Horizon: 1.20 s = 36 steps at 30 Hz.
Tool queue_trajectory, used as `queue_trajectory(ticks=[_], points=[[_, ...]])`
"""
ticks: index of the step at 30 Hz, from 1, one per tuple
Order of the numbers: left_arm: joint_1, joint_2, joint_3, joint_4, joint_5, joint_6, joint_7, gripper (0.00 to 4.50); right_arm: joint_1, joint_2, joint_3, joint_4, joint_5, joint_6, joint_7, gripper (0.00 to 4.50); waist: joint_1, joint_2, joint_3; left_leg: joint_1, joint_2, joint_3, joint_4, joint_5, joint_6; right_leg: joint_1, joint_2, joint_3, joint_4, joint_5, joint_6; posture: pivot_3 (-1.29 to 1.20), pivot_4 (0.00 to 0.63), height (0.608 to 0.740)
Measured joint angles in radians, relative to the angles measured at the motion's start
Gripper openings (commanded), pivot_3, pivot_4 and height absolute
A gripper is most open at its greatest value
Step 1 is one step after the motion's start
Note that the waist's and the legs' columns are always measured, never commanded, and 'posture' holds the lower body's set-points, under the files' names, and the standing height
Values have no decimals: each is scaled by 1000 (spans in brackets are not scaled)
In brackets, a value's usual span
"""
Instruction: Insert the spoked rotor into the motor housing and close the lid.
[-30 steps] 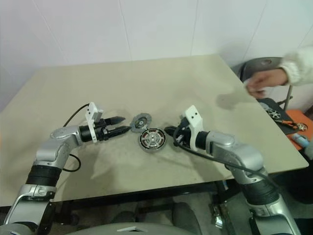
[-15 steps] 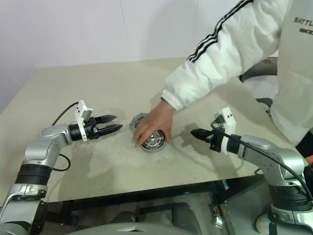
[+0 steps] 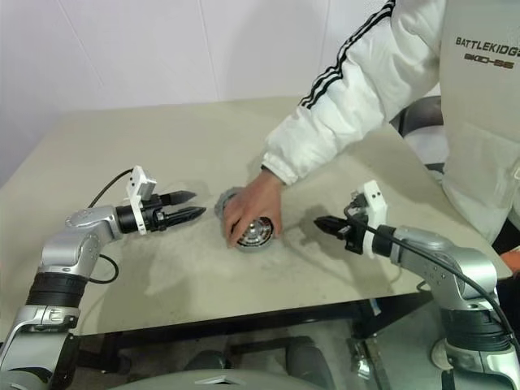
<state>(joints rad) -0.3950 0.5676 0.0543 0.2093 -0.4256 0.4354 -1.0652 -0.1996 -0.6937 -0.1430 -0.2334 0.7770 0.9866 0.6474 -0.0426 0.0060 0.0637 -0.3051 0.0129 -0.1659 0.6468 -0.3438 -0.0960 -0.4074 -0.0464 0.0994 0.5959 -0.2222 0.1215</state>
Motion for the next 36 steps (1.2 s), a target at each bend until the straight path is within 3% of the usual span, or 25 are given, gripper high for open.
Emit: queue_trajectory(ticks=[36], points=[[1, 20, 10, -21, -2, 18, 0, 3404, -28, 46, 49, 3, -49, 0, 23, 262, 0, 0, 0, 0, 0, 0, 0, 0, 0, 0, 0, 0, 0, 1, -1, 0, 0, 740]])
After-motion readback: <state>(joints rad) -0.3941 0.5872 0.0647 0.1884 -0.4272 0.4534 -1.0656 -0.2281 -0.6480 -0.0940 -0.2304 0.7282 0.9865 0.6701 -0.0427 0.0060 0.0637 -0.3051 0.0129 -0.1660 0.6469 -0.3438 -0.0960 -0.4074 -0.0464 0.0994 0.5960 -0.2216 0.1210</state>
